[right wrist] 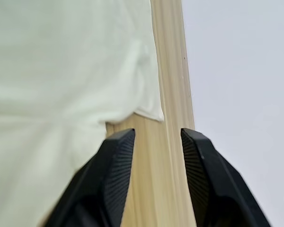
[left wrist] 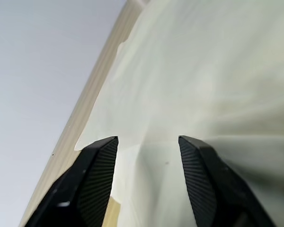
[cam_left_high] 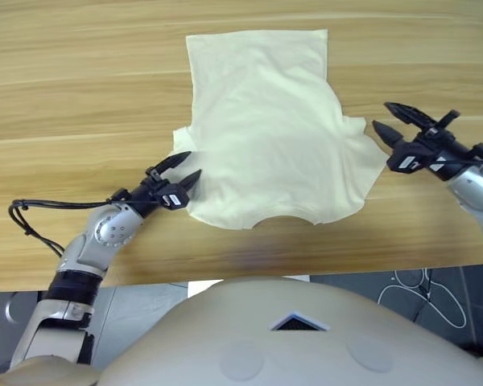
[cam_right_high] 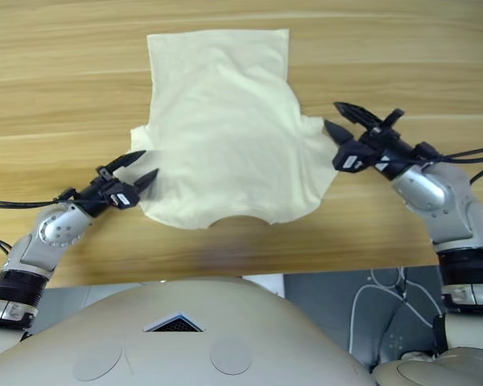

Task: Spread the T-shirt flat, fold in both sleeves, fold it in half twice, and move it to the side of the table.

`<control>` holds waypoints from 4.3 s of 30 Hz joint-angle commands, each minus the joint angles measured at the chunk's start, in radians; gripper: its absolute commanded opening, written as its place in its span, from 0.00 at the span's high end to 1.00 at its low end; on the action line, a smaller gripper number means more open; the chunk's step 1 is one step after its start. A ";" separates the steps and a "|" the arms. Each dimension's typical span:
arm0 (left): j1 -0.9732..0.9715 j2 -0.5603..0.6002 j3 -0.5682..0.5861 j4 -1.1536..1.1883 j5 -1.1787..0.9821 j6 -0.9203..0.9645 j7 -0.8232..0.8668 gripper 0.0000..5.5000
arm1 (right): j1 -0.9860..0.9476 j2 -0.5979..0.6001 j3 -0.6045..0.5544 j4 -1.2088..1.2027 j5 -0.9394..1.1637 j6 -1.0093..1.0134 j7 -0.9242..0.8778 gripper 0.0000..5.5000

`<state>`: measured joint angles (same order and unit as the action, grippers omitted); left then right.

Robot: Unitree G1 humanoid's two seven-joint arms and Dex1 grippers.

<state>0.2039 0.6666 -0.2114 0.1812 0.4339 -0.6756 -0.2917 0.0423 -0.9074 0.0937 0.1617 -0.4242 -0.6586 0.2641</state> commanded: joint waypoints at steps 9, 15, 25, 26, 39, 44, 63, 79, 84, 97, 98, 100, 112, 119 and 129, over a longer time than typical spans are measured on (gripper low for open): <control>0.193 0.251 0.122 -0.157 0.002 0.094 -0.128 0.57 | -0.145 0.078 0.101 -0.020 -0.099 0.021 0.066 0.68; 0.330 0.268 0.240 -0.223 0.001 0.143 -0.094 0.57 | -0.206 0.106 0.134 0.029 -0.124 0.008 0.066 0.68; 0.075 0.111 0.318 -0.343 -0.149 0.021 0.046 0.57 | -0.819 0.465 0.369 0.819 -0.385 0.041 -0.218 0.68; 0.060 0.095 0.317 -0.338 -0.159 0.014 0.053 0.57 | -0.876 0.517 0.389 0.927 -0.398 0.082 -0.245 0.68; -0.065 -0.038 0.126 -0.232 -0.161 -0.067 -0.008 0.57 | -0.866 0.640 0.399 1.209 -0.314 0.242 -0.186 0.68; -0.042 -0.025 0.015 -0.161 -0.130 -0.038 -0.111 0.57 | -0.909 0.656 0.318 1.217 -0.214 0.335 -0.131 0.68; -0.084 -0.077 -0.010 -0.078 -0.137 -0.084 -0.085 0.57 | -0.825 0.585 0.279 1.090 -0.183 0.109 -0.466 0.68; -0.262 -0.154 0.251 0.052 -0.183 -0.010 0.181 0.57 | 0.065 0.057 0.106 -0.037 0.103 0.007 -0.034 0.68; -0.266 -0.153 0.226 0.081 -0.156 -0.028 0.174 0.57 | -0.065 0.135 0.113 0.084 0.013 0.013 -0.060 0.68; -0.292 -0.185 0.175 0.138 -0.127 -0.057 0.184 0.57 | -0.606 0.380 0.351 0.768 -0.259 0.016 -0.129 0.68; -0.294 -0.188 0.169 0.138 -0.125 -0.057 0.182 0.57 | -0.603 0.387 0.373 0.802 -0.269 0.008 -0.119 0.68; -0.295 -0.189 0.156 0.140 -0.124 -0.062 0.174 0.57 | -0.600 0.403 0.401 0.877 -0.275 0.020 -0.091 0.68; -0.309 -0.187 0.117 0.175 -0.114 -0.095 0.165 0.57 | -0.949 0.694 0.380 1.205 -0.216 0.430 -0.176 0.68; -0.320 -0.202 0.114 0.229 -0.115 -0.119 0.184 0.57 | -1.064 0.756 0.353 1.232 -0.220 0.570 -0.304 0.68; -0.338 -0.239 0.087 0.273 -0.101 -0.125 0.200 0.57 | -0.373 0.301 0.376 0.564 -0.013 -0.162 -0.195 0.68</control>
<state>-0.1170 0.4248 -0.1119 0.4393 0.3208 -0.8063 -0.0895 -0.6499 -0.3661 0.4594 1.1065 -0.5880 -0.5836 -0.1239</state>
